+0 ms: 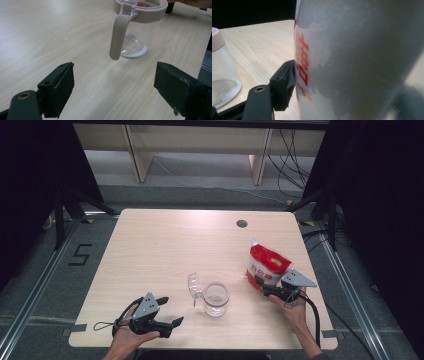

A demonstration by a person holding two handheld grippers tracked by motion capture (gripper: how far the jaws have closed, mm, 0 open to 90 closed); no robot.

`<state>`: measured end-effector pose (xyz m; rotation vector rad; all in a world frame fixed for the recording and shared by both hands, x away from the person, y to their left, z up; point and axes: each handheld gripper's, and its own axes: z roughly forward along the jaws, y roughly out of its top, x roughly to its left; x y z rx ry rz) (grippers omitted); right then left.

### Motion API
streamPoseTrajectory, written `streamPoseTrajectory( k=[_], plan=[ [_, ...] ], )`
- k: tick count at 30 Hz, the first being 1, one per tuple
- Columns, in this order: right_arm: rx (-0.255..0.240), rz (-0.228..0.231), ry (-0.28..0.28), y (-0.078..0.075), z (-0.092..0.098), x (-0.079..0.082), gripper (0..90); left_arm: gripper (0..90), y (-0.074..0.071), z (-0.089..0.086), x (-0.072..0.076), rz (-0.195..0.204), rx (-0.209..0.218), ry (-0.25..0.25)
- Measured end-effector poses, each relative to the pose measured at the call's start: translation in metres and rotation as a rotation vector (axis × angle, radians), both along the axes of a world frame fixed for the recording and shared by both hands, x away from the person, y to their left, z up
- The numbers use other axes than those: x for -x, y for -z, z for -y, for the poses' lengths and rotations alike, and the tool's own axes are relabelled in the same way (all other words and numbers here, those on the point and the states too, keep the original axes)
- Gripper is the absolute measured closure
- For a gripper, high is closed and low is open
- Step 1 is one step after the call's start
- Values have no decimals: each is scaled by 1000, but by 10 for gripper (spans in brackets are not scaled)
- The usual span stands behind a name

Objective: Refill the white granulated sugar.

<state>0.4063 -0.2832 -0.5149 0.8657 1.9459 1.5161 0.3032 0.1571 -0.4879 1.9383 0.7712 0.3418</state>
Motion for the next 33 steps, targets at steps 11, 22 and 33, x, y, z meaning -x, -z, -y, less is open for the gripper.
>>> streamPoseTrajectory(
  k=[11, 22, 33],
  plan=[
    [-35, -9, 4, 0, -3, 3, 435, 161, 0, 1, 0, -3, -4, 6],
    [-14, -32, 0, -2, -2, 7, 465, 162, 0, 0, 0, -4, 5, 3],
    [57, 75, -18, -15, 2, 13, 473, 162, -1, -1, -1, -2, -1, 6]
  ],
)
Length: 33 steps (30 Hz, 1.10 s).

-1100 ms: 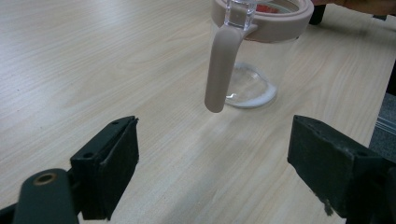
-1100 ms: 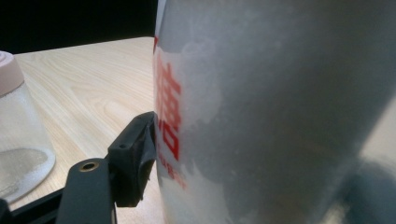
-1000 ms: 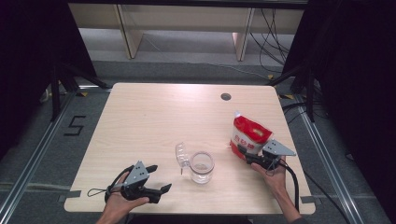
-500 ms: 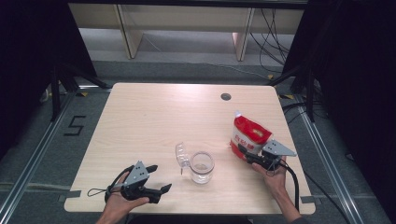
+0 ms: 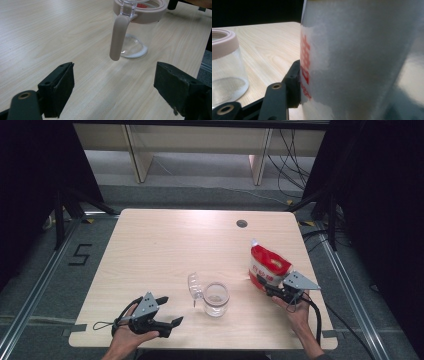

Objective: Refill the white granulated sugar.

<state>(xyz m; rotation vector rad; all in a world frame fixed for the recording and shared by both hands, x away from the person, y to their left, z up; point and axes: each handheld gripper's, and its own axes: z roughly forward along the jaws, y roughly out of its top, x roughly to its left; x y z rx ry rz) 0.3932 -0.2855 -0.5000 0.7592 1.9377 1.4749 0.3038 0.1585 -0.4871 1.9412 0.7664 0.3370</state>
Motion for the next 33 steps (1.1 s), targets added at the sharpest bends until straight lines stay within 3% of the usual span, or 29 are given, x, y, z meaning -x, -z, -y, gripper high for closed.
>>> streamPoseTrajectory(
  k=[1, 3, 6, 7, 8, 10, 13, 21, 24, 25, 30, 32, 33],
  plan=[
    [-29, 15, 24, -2, -1, 3, 474, 162, 0, 0, 0, 1, -2, 1],
    [39, 61, 7, -9, 3, 6, 474, 162, 0, 0, 0, 2, -10, -3],
    [45, 83, 14, -13, 4, 12, 474, 162, 0, 0, 0, 3, -5, -2],
    [79, 78, -5, -17, 5, 17, 475, 162, 0, 1, 0, 4, -4, -2],
    [103, 108, -12, -20, 6, 19, 475, 162, 0, 1, 0, 4, -2, -3],
    [116, 124, -19, -23, 4, 21, 475, 162, 0, 2, -1, 7, 6, -2],
    [136, 107, -24, -24, -2, 26, 476, 162, 1, 2, -2, 5, 5, 7],
    [255, 151, -51, -29, -15, 40, 478, 162, 1, 1, -2, 3, 7, 2],
    [262, 137, -73, -29, -17, 44, 479, 162, 1, 1, -2, 2, 7, 2],
    [298, 152, -73, -30, -19, 49, 479, 162, 1, 2, -2, 2, 10, 2],
    [357, 188, -83, -31, -24, 58, 480, 162, 0, 1, -2, 4, 6, 2],
    [383, 204, -82, -33, -25, 62, 480, 162, -1, -1, -4, 26, -10, 17],
    [392, 210, -84, -34, -26, 64, 480, 162, 0, 0, -2, 3, 3, -8]
  ],
)
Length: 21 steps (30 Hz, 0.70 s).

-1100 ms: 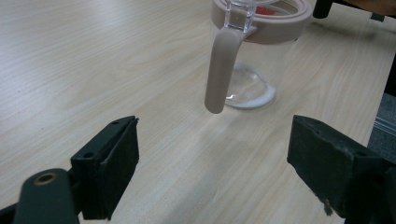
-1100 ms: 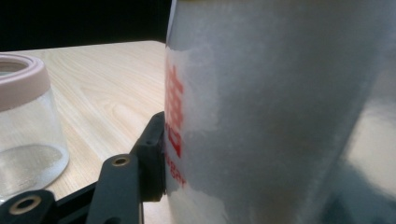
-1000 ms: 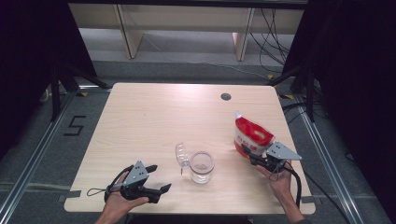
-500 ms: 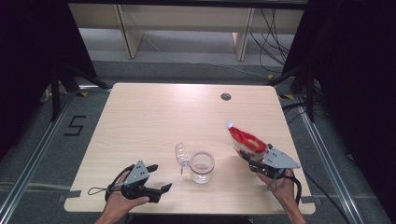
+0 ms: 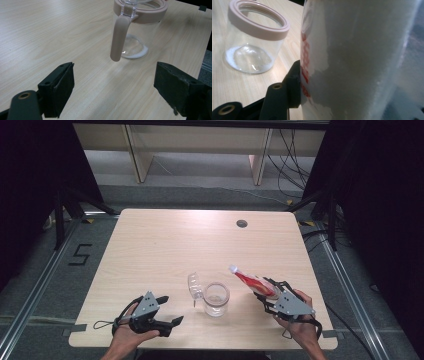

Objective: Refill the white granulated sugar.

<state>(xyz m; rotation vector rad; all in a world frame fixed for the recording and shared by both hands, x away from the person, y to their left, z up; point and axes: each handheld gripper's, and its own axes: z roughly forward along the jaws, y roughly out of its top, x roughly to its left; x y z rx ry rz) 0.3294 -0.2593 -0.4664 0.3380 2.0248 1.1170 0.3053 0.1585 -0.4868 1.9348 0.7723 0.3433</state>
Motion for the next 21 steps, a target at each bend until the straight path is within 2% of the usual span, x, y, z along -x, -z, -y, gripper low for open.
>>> streamPoseTrajectory(
  k=[1, 2, 4, 5, 6, 8, 9, 10, 12, 15, 16, 19, 20, 21],
  plan=[
    [0, 0, 0, 0, 0, 0, 480, 162, 0, 0, 0, 0, 0, 0],
    [2, -20, 10, 0, -2, 7, 480, 162, 0, 0, 0, 4, -3, 2],
    [51, 25, -3, -3, -3, 8, 481, 162, 0, 0, 0, 3, 1, 4],
    [51, 25, -3, -3, -3, 8, 481, 162, 0, 0, 0, 3, 1, 4],
    [107, 51, 3, -3, -4, 10, 481, 162, 1, 0, 0, 0, 4, 6],
    [128, 48, 1, -2, -5, 14, 482, 162, 1, 0, 0, 0, 4, 6],
    [160, 67, 5, -2, -5, 13, 481, 162, 1, 0, 0, 0, 4, 5],
    [160, 67, 5, -2, -5, 13, 481, 162, 1, 0, -1, 3, 2, 6],
    [190, 68, 11, 0, -8, 15, 482, 162, 2, 0, -1, -4, -2, 4],
    [255, 106, 14, -1, -10, 15, 482, 162, 2, 0, -1, -6, 1, 5],
    [261, 100, 25, -1, -10, 16, 483, 162, 2, 0, -1, -6, 1, 4],
    [286, 123, 23, -2, -10, 16, 483, 162, 2, -1, -1, -8, 2, 2],
    [313, 131, 33, -1, -10, 17, 483, 162, 2, -2, -2, 6, -19, 12],
    [332, 137, 33, -1, -10, 17, 483, 162, 2, -2, -2, 6, -19, 12]
  ],
)
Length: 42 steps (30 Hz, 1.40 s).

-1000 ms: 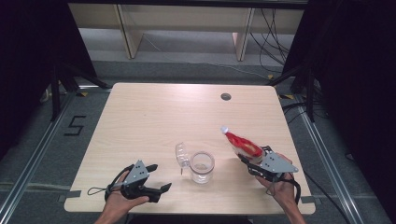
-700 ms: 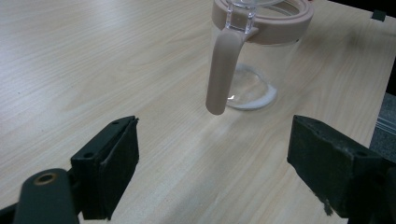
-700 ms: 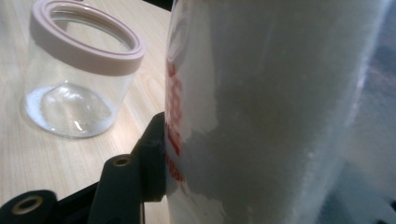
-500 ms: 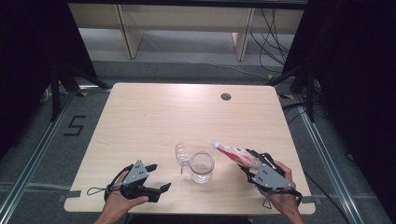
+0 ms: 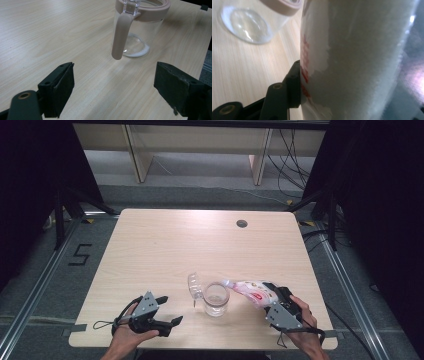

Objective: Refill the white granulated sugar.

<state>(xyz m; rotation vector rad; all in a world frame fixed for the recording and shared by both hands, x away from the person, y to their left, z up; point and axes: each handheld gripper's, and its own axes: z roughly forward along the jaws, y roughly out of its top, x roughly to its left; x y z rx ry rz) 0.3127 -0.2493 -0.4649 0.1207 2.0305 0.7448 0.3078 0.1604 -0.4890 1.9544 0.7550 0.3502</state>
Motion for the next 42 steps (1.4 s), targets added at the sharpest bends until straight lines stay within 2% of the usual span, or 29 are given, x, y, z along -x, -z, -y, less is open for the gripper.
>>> streamPoseTrajectory(
  k=[1, 4, 6, 7, 8, 10, 11, 13, 16, 17, 18, 20, 21, 22, 23, 26, 27, 28, 29, 31, 32, 35, 36, 37, 38, 39, 40, 41, 42],
  plan=[
    [12, 3, 10, 1, 0, 1, 483, 162, 1, 1, 1, -18, 12, -10],
    [43, 6, 20, 2, -1, 1, 483, 162, 1, 1, 1, -15, 8, -6],
    [51, 17, 24, 1, -2, 1, 484, 162, 0, 1, 2, -13, -1, -15],
    [74, 35, 12, -2, -2, 0, 484, 162, 0, 0, 1, -6, -12, -11],
    [87, 41, 13, -2, -3, 1, 484, 162, 1, 0, 1, -11, 1, -9],
    [96, 29, 32, -2, -5, 3, 484, 162, 1, 0, 1, -11, 0, -12],
    [113, 43, 27, -2, -6, 3, 484, 162, 1, -1, 2, -9, -10, -17],
    [154, 75, -7, -5, -8, 3, 485, 162, 0, -1, 3, -6, 1, -15],
    [176, 83, -7, -4, -11, 5, 485, 162, 0, -1, 3, -5, 1, -19],
    [202, 76, 7, -2, -14, 7, 486, 162, 1, -2, 3, -8, 0, -21],
    [233, 88, -6, -3, -15, 7, 486, 162, 1, -2, 3, -8, 0, -21],
    [215, 82, 1, 0, -15, 7, 487, 162, 1, -2, 3, -6, 8, -26],
    [242, 100, -1, 0, -16, 7, 487, 162, 1, -2, 4, -5, -1, -25],
    [242, 100, -1, 0, -16, 7, 487, 162, 1, -2, 4, -5, -1, -25],
    [280, 122, 8, 0, -17, 8, 487, 163, 2, -2, 4, -5, -6, -28],
    [301, 136, 6, -1, -17, 9, 489, 162, 1, -2, 4, -1, -7, -32],
    [330, 160, -11, -4, -17, 8, 489, 162, 1, -2, 4, -1, -6, -34],
    [330, 160, -11, -4, -17, 8, 489, 162, 2, -2, 3, -1, -8, -36],
    [358, 177, -16, -5, -17, 8, 489, 162, 2, -2, 3, -1, -7, -34],
    [350, 162, 21, -2, -17, 10, 489, 163, 2, -2, 3, 7, -12, -30],
    [354, 164, 17, -2, -17, 10, 489, 162, 2, -3, 2, 18, -26, -18],
    [354, 163, 18, -2, -17, 10, 490, 162, 2, -2, 1, 14, -28, -10],
    [357, 167, 18, -2, -17, 10, 490, 162, 3, -1, 3, -7, -5, -30],
    [412, 203, -13, -5, -19, 9, 491, 162, 3, -1, 2, -6, -12, -26],
    [382, 177, 11, -2, -18, 10, 491, 163, 3, -1, 2, -6, -13, -26],
    [382, 176, 14, -2, -19, 11, 491, 163, 3, -1, 2, -7, -15, -24],
    [395, 188, 3, -3, -19, 10, 491, 163, 3, -1, 2, -6, -13, -26],
    [440, 221, -20, -6, -20, 9, 492, 162, 3, -1, 2, -6, -13, -25],
    [397, 189, 9, -3, -19, 11, 492, 162, 3, 0, 3, -7, -5, -29]
  ],
)
